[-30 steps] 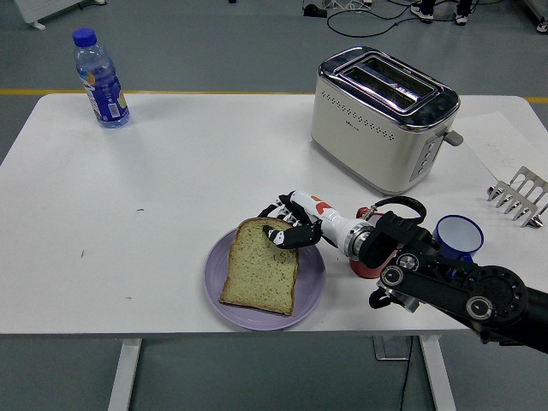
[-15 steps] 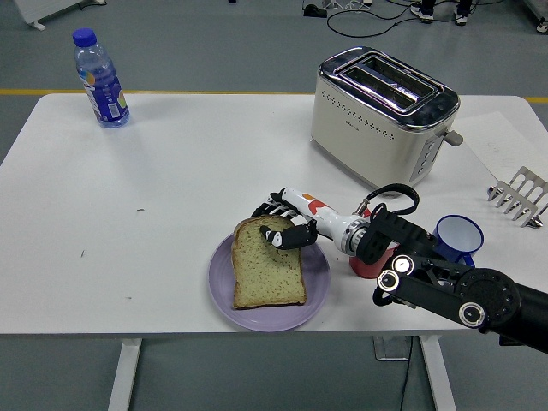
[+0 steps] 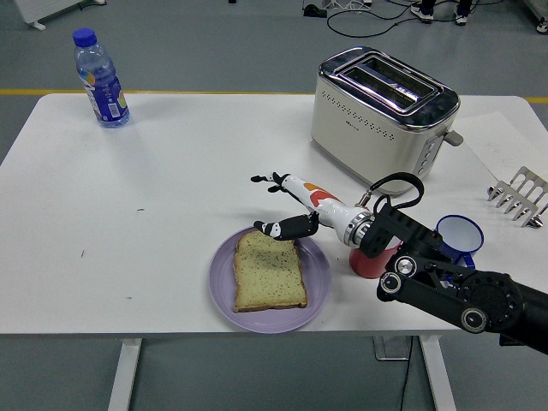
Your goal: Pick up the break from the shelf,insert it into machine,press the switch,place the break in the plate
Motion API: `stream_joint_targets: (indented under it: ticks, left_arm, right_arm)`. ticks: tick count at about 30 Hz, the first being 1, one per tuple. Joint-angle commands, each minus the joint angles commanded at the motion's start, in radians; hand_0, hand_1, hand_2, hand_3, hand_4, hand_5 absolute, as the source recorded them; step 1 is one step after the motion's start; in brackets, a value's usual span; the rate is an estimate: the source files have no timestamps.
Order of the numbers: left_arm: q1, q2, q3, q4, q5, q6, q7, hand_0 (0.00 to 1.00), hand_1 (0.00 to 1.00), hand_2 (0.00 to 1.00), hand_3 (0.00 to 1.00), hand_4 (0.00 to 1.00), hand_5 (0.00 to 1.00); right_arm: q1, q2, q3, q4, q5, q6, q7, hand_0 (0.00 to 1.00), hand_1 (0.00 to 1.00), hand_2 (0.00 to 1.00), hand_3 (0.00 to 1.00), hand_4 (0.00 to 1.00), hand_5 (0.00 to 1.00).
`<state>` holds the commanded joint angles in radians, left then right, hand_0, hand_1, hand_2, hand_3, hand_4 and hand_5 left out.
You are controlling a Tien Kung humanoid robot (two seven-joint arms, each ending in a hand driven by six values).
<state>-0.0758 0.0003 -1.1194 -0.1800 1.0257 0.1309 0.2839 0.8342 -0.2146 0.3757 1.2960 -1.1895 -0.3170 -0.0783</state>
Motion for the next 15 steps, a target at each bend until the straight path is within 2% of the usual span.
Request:
stream_joint_targets:
  ticks: [3, 4, 5, 9, 10, 11, 15]
  left_arm:
    - [0.000, 0.000, -0.002, 0.000, 0.002, 0.000, 0.000, 0.628, 0.583, 0.628, 0.713, 0.521, 0.978]
    - [0.000, 0.000, -0.002, 0.000, 0.003, 0.000, -0.001, 0.628, 0.584, 0.628, 0.715, 0.521, 0.978]
    - [0.000, 0.000, -0.003, 0.000, 0.003, -0.001, -0.001, 0.628, 0.584, 0.628, 0.715, 0.521, 0.978]
    - [0.000, 0.000, -0.007, 0.000, 0.007, -0.001, -0.001, 0.628, 0.584, 0.628, 0.715, 0.521, 0.978]
    - [0.001, 0.000, -0.008, 0.000, 0.009, -0.001, 0.000, 0.628, 0.583, 0.628, 0.714, 0.521, 0.978]
    - [0.001, 0.000, -0.011, 0.000, 0.012, -0.001, 0.000, 0.628, 0.583, 0.628, 0.714, 0.521, 0.978]
    - [0.004, 0.000, -0.015, 0.000, 0.019, -0.002, 0.001, 0.628, 0.583, 0.628, 0.714, 0.521, 0.978]
  right_arm:
    - [-0.038, -0.027, 0.067, 0.071, 0.011, -0.001, 0.056, 0.914, 0.862, 0.953, 0.913, 0.754, 0.173]
    - [-0.056, -0.036, 0.099, 0.104, 0.029, 0.004, 0.084, 0.866, 0.830, 0.886, 0.852, 0.706, 0.175]
    - [-0.067, -0.043, 0.118, 0.122, 0.040, 0.007, 0.100, 0.866, 0.830, 0.886, 0.852, 0.706, 0.175]
    - [-0.151, -0.080, 0.252, 0.251, 0.184, 0.021, 0.225, 0.866, 0.830, 0.886, 0.852, 0.706, 0.175]
    - [-0.171, -0.087, 0.289, 0.280, 0.228, 0.023, 0.252, 0.783, 0.760, 0.791, 0.760, 0.632, 0.176]
    - [-0.196, -0.097, 0.325, 0.309, 0.266, 0.026, 0.278, 0.783, 0.760, 0.791, 0.760, 0.632, 0.176]
    - [-0.277, -0.116, 0.475, 0.367, 0.426, 0.024, 0.332, 0.783, 0.760, 0.791, 0.760, 0.632, 0.176]
